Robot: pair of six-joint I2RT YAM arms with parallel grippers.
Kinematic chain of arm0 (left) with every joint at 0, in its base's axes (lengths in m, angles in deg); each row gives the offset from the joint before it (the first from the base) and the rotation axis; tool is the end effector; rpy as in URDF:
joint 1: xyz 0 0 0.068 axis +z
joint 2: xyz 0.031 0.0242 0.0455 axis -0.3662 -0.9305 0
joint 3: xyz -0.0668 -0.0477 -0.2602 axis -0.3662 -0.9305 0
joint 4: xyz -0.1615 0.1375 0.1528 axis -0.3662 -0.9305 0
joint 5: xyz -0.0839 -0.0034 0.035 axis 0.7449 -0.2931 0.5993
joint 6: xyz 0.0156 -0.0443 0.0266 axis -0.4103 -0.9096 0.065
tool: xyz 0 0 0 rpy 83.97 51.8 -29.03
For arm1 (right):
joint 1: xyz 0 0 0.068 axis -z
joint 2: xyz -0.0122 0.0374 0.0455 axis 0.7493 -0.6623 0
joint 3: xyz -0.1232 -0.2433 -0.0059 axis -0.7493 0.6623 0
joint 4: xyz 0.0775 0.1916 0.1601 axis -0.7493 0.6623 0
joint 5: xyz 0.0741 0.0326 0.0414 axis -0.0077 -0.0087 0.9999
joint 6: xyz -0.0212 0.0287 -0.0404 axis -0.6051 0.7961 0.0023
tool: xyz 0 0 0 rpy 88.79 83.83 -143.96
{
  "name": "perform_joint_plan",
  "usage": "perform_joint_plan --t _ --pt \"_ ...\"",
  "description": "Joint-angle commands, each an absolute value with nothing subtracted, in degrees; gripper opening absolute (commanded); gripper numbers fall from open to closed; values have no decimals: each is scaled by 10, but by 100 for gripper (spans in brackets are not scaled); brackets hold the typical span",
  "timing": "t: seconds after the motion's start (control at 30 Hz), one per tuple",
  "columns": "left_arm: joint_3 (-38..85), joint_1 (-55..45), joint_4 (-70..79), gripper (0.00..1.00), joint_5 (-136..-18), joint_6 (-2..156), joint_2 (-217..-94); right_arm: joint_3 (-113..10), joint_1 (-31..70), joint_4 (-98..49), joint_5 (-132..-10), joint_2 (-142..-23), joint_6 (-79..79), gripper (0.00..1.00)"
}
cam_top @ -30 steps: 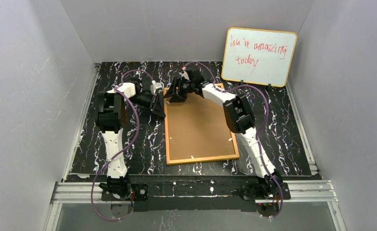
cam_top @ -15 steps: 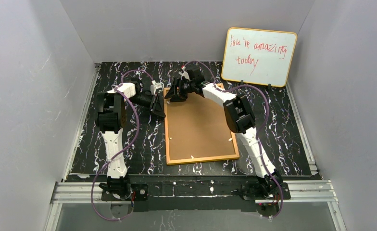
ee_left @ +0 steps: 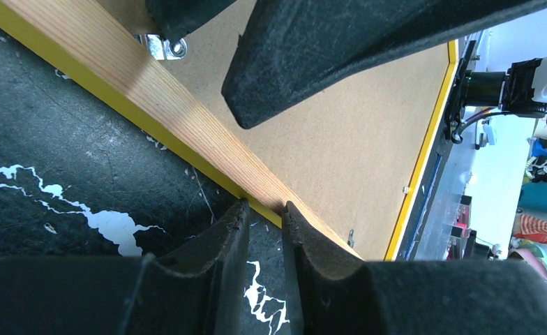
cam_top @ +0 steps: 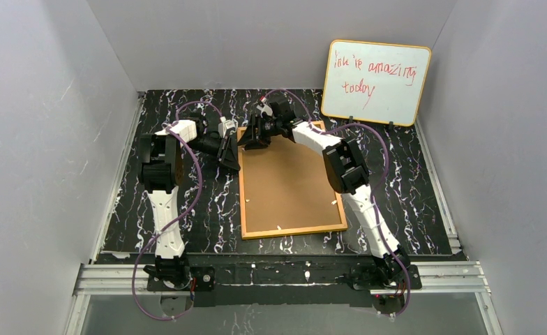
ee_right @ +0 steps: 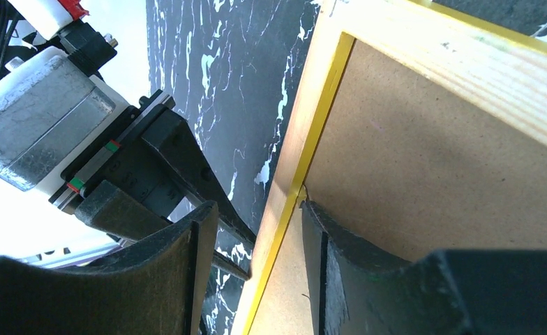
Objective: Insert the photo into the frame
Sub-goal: Install the photo frame at the center of the board.
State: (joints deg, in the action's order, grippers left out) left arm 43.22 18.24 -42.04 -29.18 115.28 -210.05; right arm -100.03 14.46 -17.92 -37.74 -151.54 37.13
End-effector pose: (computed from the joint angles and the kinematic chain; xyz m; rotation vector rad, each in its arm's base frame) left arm 0.4297 -0.0541 0.1203 0.7360 2.4147 -1.2834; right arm 0.4678 0.3444 0.1368 -0.2743 2.3912 1.4922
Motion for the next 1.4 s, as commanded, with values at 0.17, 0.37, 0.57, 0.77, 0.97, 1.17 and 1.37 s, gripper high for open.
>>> perform_joint_plan --t 0.17,0.37,0.57,0.77,0.97,1.17,1.37 --pt "415 173 -431 21 -387 1190 -2108 -1044 130 -170 -343 -1561 356 56" --pt "416 174 -432 21 -386 1191 -2109 -1072 132 -137 -321 -1574 337 55" --pt "419 174 -433 21 -386 1189 -2111 -1086 134 -132 -304 -1578 331 55" --pt "418 174 -433 21 -389 1191 -2112 -1098 135 -128 -266 -1592 324 55" --pt "418 174 -433 22 -391 1189 -2110 -1098 136 -136 -246 -1598 324 54" --pt "420 174 -453 25 -395 1202 -2102 -1120 140 -144 -289 -1575 320 64" --pt "430 186 -511 37 -401 1251 -2064 -1013 189 -244 -394 -1438 373 89"
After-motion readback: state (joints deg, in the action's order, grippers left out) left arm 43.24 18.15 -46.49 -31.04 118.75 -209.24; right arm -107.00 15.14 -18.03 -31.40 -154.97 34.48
